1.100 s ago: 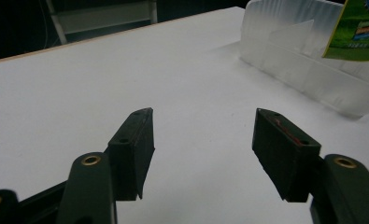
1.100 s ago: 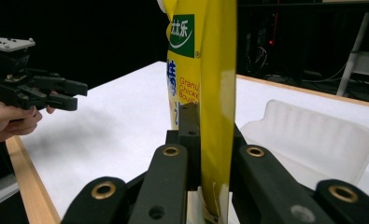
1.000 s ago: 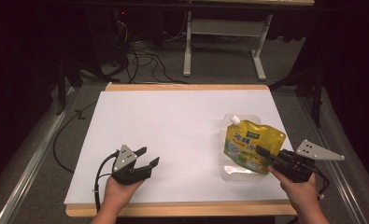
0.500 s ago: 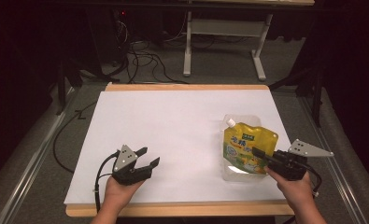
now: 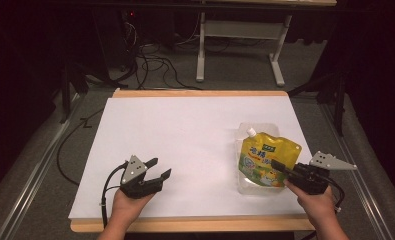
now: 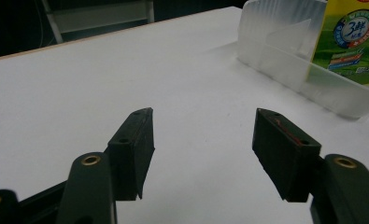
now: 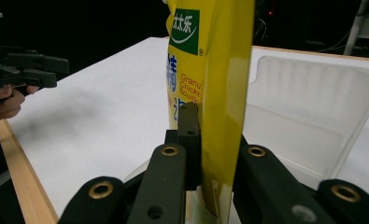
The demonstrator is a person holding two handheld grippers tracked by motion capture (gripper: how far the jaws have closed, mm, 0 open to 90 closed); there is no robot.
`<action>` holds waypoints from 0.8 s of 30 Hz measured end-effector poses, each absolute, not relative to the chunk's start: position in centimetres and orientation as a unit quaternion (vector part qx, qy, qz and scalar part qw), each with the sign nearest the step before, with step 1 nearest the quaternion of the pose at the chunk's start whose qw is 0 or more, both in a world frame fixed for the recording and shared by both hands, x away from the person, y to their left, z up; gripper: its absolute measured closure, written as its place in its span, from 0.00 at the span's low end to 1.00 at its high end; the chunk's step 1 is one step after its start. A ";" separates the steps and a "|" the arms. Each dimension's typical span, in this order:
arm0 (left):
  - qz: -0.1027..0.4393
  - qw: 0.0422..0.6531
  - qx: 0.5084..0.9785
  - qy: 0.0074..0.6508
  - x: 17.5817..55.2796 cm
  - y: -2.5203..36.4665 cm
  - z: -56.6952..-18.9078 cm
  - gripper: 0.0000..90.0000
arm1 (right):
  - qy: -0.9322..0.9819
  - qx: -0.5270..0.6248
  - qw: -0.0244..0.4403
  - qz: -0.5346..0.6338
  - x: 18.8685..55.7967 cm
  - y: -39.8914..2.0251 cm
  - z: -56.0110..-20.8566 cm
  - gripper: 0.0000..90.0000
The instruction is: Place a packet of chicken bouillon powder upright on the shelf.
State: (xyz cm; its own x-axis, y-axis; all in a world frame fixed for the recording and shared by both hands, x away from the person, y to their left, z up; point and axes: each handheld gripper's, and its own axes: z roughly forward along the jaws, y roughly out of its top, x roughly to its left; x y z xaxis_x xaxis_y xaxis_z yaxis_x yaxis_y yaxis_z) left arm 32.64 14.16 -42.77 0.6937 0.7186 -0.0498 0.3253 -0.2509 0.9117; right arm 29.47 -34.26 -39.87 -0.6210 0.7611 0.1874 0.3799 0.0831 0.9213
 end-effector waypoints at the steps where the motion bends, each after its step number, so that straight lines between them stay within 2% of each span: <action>1: 0.193 0.509 0.767 0.340 32.6 14.2 -42.8 0.44 | 0.715 0.400 0.175 0.547 29.4 -34.3 -39.9 0.95; 12: 0.191 0.510 0.766 0.341 32.7 14.2 -42.8 0.44 | 0.715 0.405 0.183 0.540 29.4 -34.3 -40.0 0.92; 24: 0.192 0.511 0.765 0.341 32.7 14.2 -42.7 0.44 | 0.715 0.406 0.187 0.537 29.4 -34.2 -39.8 0.81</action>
